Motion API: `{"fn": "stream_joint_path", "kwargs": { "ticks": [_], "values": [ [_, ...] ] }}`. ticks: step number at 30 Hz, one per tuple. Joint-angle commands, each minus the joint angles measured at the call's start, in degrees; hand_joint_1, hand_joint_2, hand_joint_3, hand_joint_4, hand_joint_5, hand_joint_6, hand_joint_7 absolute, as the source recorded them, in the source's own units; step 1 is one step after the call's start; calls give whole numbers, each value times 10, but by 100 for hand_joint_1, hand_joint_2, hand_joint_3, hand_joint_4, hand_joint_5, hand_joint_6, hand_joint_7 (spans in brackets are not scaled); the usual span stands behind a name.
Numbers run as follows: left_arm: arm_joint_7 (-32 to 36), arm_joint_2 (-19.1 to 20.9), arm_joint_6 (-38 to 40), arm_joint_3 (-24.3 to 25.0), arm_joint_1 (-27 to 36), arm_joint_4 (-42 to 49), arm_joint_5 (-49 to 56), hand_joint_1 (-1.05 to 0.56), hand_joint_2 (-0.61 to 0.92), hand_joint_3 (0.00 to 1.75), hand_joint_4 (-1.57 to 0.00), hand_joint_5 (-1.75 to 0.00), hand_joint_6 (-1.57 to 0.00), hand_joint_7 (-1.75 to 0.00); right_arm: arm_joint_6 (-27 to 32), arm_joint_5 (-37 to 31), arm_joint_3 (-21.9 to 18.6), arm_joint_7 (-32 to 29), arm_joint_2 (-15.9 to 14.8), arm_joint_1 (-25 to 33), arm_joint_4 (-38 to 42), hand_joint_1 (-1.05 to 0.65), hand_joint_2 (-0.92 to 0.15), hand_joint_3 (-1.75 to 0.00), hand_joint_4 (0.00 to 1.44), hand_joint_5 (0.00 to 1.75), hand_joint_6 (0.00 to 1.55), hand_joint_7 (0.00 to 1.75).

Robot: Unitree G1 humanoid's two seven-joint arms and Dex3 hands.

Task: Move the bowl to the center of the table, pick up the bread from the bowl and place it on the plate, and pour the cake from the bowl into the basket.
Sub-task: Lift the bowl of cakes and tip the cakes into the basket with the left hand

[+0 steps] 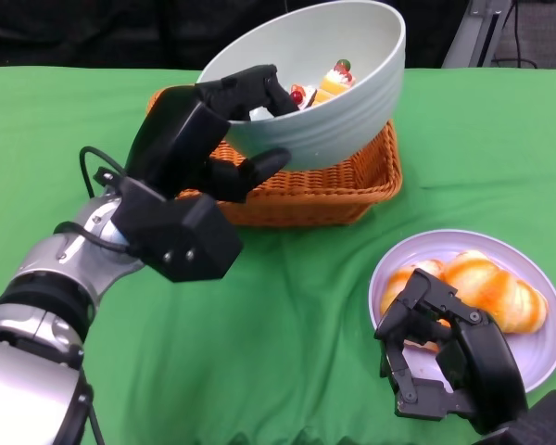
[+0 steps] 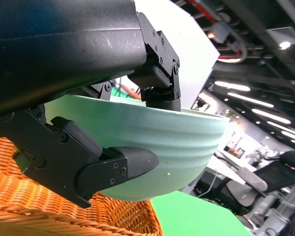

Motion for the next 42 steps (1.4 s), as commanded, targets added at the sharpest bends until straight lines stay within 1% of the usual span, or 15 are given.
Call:
{"fn": "stream_joint_path", "kwargs": {
  "ticks": [1,8,12,16,20,23,24,26,28,30,36,40,42],
  "values": [
    [-10,-9,22,15,-27,6,-25,-16,67,95,-75,-175,-67,-146,-8,7,-4,0,-7,-4,5,5,-47,-137,86,175,58,166],
    [-25,-36,59,29,-33,14,-47,-15,68,94,-75,-175,-68,-147,-13,8,-4,4,-8,-7,15,5,-46,-138,86,175,58,165],
    [-37,-50,78,37,-38,19,-59,-15,69,95,-74,-175,-64,-156,-18,6,-4,4,-9,-10,22,5,-46,-139,86,175,59,165],
    [-51,-63,93,46,-43,22,-72,-16,70,94,-73,-175,-60,-159,-27,6,-5,7,-12,-15,34,3,-45,-138,84,175,58,165],
    [-80,-83,106,73,-47,26,-106,-18,73,87,-76,-175,-62,-155,-25,5,-5,6,-13,-16,37,2,-45,-138,84,175,58,165],
    [-106,-96,114,92,-51,26,-130,-17,76,84,-78,-175,-58,-159,-28,0,-5,2,-12,-20,43,2,-45,-138,84,175,58,165],
    [-120,-102,118,102,-53,26,-143,-19,79,81,-79,-175,-56,-160,-33,-1,-5,1,-12,-22,48,2,-44,-138,84,175,59,165],
    [-160,-115,129,128,-56,25,-179,-23,88,65,-81,-175,-54,-161,-42,2,-6,3,-12,-27,59,1,-44,-138,84,175,59,165],
    [-195,-129,149,154,-60,23,-215,-25,91,57,-81,-175,-55,-160,-49,-3,-6,0,-12,-29,66,1,-44,-137,84,175,59,164],
    [-216,-139,165,172,-65,21,-239,-24,92,55,-79,-175,-56,-160,-55,-6,-5,-2,-13,-32,71,1,-44,-138,85,175,59,164],
    [-286,-160,220,230,-86,18,-315,-20,90,53,-63,-175,-56,-157,-54,-8,-4,-6,-12,-31,72,0,-44,-137,84,175,59,164],
    [-345,-181,284,296,-104,12,-400,-22,86,55,-58,-175,-58,-154,-55,-10,-2,-6,-15,-30,73,0,-44,-137,84,175,59,165],
    [-362,-189,309,318,-110,9,-430,-20,84,58,-59,-175,-60,-152,-58,-14,-1,-8,-16,-30,75,0,-44,-137,84,175,58,165]
  ]
}}
